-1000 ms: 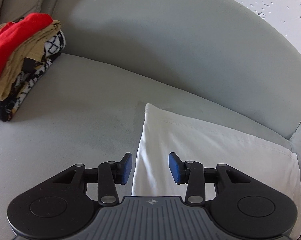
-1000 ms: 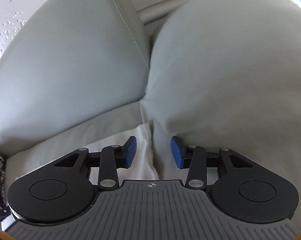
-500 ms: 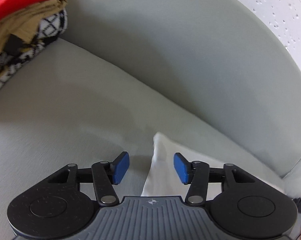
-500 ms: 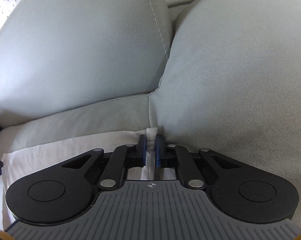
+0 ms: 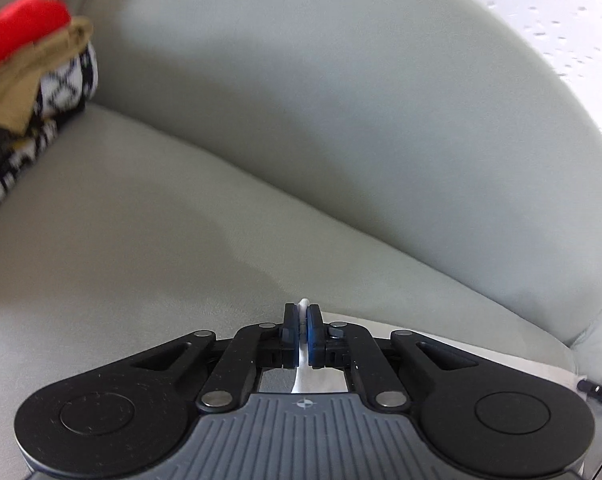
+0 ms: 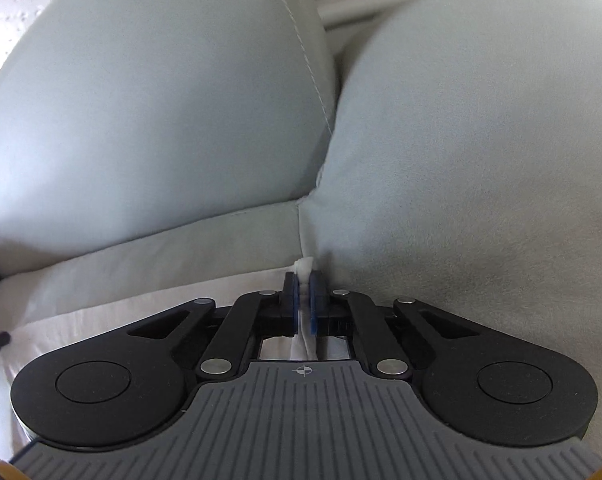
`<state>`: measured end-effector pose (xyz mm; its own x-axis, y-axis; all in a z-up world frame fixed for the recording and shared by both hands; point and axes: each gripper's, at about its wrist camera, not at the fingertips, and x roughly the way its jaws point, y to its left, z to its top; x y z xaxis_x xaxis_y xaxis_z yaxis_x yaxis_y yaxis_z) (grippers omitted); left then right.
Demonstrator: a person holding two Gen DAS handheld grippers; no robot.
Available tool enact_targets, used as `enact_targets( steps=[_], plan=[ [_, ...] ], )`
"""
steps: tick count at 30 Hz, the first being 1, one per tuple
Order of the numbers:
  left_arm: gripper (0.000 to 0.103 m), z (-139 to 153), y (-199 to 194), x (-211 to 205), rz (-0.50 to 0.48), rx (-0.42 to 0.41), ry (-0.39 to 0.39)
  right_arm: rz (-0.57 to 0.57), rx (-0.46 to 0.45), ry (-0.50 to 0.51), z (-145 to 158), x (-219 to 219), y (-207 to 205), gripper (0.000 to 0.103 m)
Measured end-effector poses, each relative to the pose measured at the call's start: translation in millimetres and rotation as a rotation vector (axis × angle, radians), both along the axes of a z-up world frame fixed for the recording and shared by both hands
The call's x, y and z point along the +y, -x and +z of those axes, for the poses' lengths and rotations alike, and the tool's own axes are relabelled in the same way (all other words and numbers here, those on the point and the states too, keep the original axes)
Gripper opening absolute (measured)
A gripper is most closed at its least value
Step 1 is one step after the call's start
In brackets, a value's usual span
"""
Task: Fold clothes
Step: 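Grasp the collar end of the folded shirt with the right gripper while the left gripper grasps beside it, then lift the collar end and fold it over toward the hem with both grippers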
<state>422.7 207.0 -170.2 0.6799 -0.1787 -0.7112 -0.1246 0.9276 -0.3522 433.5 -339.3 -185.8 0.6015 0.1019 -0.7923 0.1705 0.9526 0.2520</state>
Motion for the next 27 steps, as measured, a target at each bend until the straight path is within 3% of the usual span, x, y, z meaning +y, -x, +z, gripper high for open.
enact_targets(
  steps=[8, 12, 14, 16, 18, 20, 23, 25, 26, 27],
  plan=[
    [0.002, 59, 75, -3, -0.054, -0.158, 0.013, 0.008, -0.141, 0.002, 72, 1, 83, 0.004],
    [0.002, 79, 124, 17, -0.020, -0.200, 0.095, -0.046, -0.155, -0.055, 97, -8, 142, 0.004],
    [0.002, 83, 153, 29, 0.013, -0.182, 0.125, -0.086, -0.129, -0.090, 100, -17, 169, 0.004],
    [0.002, 81, 178, 34, 0.038, -0.114, 0.079, -0.094, -0.055, -0.075, 95, -21, 197, 0.004],
    [0.003, 72, 201, 24, 0.015, 0.000, -0.044, -0.065, 0.038, -0.013, 87, -16, 223, 0.004],
    [0.003, 63, 227, 2, -0.063, 0.054, -0.189, -0.041, 0.077, 0.026, 78, -9, 250, 0.004],
    [0.003, 52, 270, -33, -0.170, 0.022, -0.344, -0.053, 0.067, 0.043, 73, -2, 284, 0.004],
    [0.003, 47, 283, -32, -0.130, 0.038, -0.271, -0.108, 0.044, -0.009, 73, -6, 298, 0.004],
    [0.003, 46, 283, -21, -0.073, 0.065, -0.175, -0.146, 0.022, -0.043, 75, -10, 306, 0.004],
    [0.003, 48, 290, -16, -0.021, 0.084, -0.127, -0.157, 0.011, -0.050, 75, -11, 311, 0.004]
  ],
)
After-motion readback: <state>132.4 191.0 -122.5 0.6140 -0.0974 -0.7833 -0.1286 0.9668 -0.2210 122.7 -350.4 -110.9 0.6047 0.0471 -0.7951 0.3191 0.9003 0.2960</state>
